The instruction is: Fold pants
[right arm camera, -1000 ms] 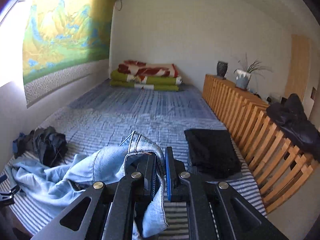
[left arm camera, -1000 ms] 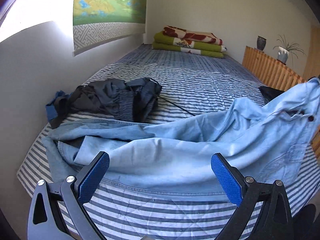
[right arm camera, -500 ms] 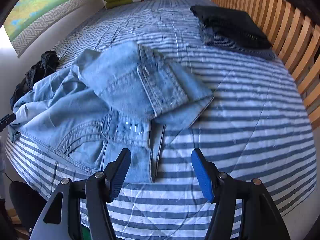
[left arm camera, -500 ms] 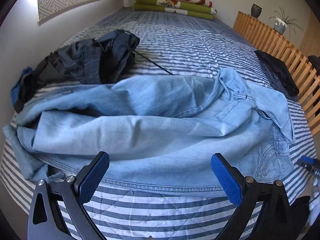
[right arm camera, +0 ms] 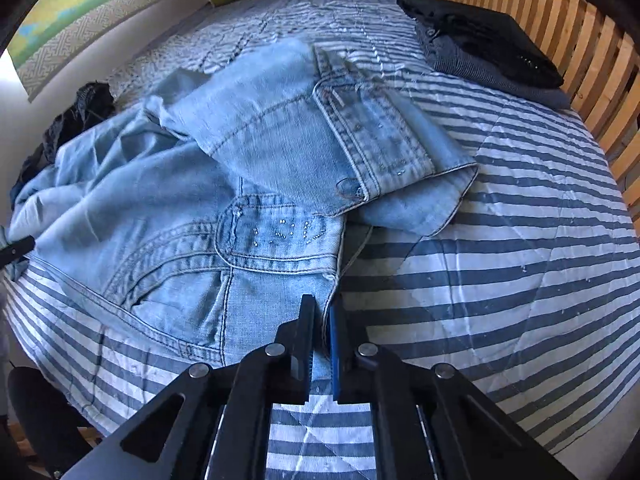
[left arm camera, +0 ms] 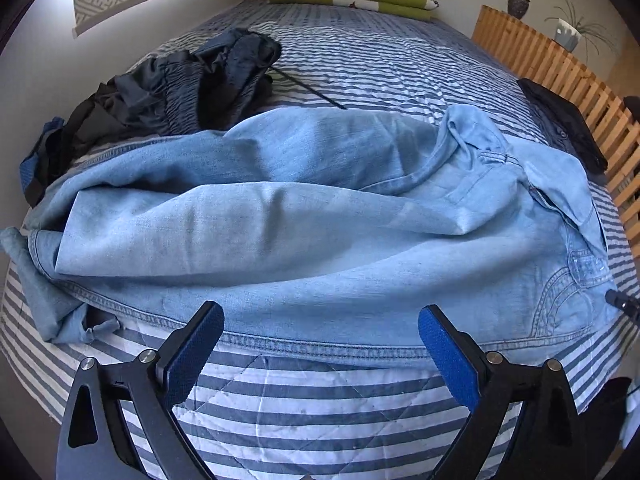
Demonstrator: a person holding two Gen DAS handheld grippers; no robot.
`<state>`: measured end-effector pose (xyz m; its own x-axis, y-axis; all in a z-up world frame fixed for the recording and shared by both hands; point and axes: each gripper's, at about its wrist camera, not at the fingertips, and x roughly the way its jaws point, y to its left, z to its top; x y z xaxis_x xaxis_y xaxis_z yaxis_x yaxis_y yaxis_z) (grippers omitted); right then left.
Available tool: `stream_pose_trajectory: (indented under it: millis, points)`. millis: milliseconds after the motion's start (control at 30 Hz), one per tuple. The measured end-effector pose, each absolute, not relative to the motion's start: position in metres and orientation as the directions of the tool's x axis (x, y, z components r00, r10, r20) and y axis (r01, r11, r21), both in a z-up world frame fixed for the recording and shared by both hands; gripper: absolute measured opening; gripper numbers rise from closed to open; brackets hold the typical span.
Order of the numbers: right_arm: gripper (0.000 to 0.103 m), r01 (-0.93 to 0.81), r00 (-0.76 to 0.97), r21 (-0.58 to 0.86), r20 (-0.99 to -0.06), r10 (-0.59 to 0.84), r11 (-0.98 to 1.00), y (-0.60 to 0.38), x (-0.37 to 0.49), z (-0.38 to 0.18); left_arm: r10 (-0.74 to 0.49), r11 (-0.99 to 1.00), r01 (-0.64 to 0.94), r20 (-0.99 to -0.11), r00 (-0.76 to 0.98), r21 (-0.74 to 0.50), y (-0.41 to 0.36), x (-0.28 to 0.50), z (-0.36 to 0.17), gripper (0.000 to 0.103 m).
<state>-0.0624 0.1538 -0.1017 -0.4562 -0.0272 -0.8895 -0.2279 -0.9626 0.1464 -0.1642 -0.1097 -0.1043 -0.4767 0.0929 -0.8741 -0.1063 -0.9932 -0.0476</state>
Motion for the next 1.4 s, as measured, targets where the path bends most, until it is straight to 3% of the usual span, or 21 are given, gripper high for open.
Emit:
stream_pose_trajectory:
  millis: [167, 367, 500, 567, 633, 700, 733, 800, 900, 933, 1000, 1167, 1200, 1267, 1300, 1333, 1367, 1400]
  points:
    - [0.003, -0.227, -0.509, 0.268, -0.852, -0.121, -0.936, 0.151, -0.04, -0.064, 0.157, -0.938, -0.345, -0.829, -0.537, 0.045, -0.032, -0.123, -0.08, 0.097]
    - [0.003, -0.162, -0.525, 0.269, -0.838, -0.147, -0.949, 0.132, -0.028, -0.046, 0.294, -0.719, -0.668, -0.789, -0.54, 0.189, 0.095, -0.061, -0.084, 0.097]
    - [0.003, -0.133, -0.493, 0.38, -0.827, -0.272, -0.915, 0.142, -0.027, -0.061, 0.315, -0.613, -0.75, -0.794, -0.52, 0.249, 0.153, -0.049, -0.109, 0.097]
    - [0.003, -0.169, -0.501, 0.353, -0.835, -0.228, -0.92, 0.153, -0.023, -0.064, 0.288, -0.589, -0.757, -0.802, -0.524, 0.283, 0.175, -0.054, -0.123, 0.096]
    - [0.012, -0.227, -0.518, 0.333, -0.837, -0.176, -0.915, 0.174, -0.022, -0.066, 0.273, -0.581, -0.758, -0.806, -0.526, 0.297, 0.191, -0.062, -0.133, 0.094]
    - [0.045, -0.298, -0.533, 0.315, -0.838, -0.117, -0.901, 0.201, -0.026, -0.071, 0.267, -0.581, -0.763, -0.82, -0.507, 0.283, 0.204, -0.073, -0.142, 0.086]
    - [0.05, -0.333, -0.53, 0.3, -0.844, -0.086, -0.894, 0.214, -0.031, -0.075, 0.261, -0.582, -0.765, -0.829, -0.495, 0.274, 0.209, -0.077, -0.145, 0.083]
    - [0.05, -0.392, -0.514, 0.302, -0.855, -0.066, -0.869, 0.233, -0.043, -0.088, 0.268, -0.573, -0.783, -0.848, -0.457, 0.241, 0.217, -0.081, -0.151, 0.072]
    - [0.05, -0.42, -0.5, 0.386, -0.854, -0.145, -0.821, 0.254, -0.064, -0.11, 0.296, -0.555, -0.809, -0.862, -0.41, 0.194, 0.22, -0.081, -0.149, 0.072]
    - [0.05, -0.426, -0.494, 0.4, -0.854, -0.162, -0.812, 0.258, -0.071, -0.116, 0.311, -0.544, -0.822, -0.871, -0.381, 0.165, 0.22, -0.08, -0.148, 0.073]
    - [0.05, -0.44, -0.482, 0.409, -0.859, -0.174, -0.799, 0.263, -0.083, -0.128, 0.303, -0.538, -0.827, -0.878, -0.371, 0.164, 0.221, -0.076, -0.152, 0.087]
    - [0.05, -0.445, -0.501, 0.455, -0.841, -0.207, -0.771, 0.263, -0.102, -0.141, 0.314, -0.55, -0.823, -0.877, -0.364, 0.145, 0.23, -0.088, -0.165, 0.089]
    - [0.05, -0.445, -0.5, 0.451, -0.842, -0.204, -0.774, 0.262, -0.106, -0.141, 0.319, -0.56, -0.818, -0.875, -0.363, 0.135, 0.231, -0.094, -0.164, 0.086]
    - [0.05, -0.447, -0.503, 0.454, -0.84, -0.203, -0.771, 0.26, -0.11, -0.14, 0.33, -0.578, -0.807, -0.869, -0.367, 0.121, 0.233, -0.103, -0.161, 0.06]
    - [0.047, -0.44, -0.504, 0.457, -0.838, -0.208, -0.773, 0.259, -0.112, -0.139, 0.345, -0.579, -0.809, -0.869, -0.354, 0.099, 0.233, -0.107, -0.157, 0.028]
    - [0.04, -0.426, -0.507, 0.464, -0.833, -0.22, -0.776, 0.257, -0.112, -0.138, 0.37, -0.577, -0.815, -0.874, -0.314, 0.049, 0.232, -0.112, -0.154, 0.015]
    - [0.023, -0.413, -0.507, 0.472, -0.83, -0.234, -0.779, 0.255, -0.113, -0.137, 0.384, -0.592, -0.805, -0.874, -0.298, 0.014, 0.228, -0.117, -0.149, 0.013]
    - [0.014, -0.408, -0.506, 0.461, -0.832, -0.225, -0.788, 0.252, -0.114, -0.133, 0.4, -0.6, -0.8, -0.869, -0.29, -0.009, 0.224, -0.12, -0.144, 0.009]
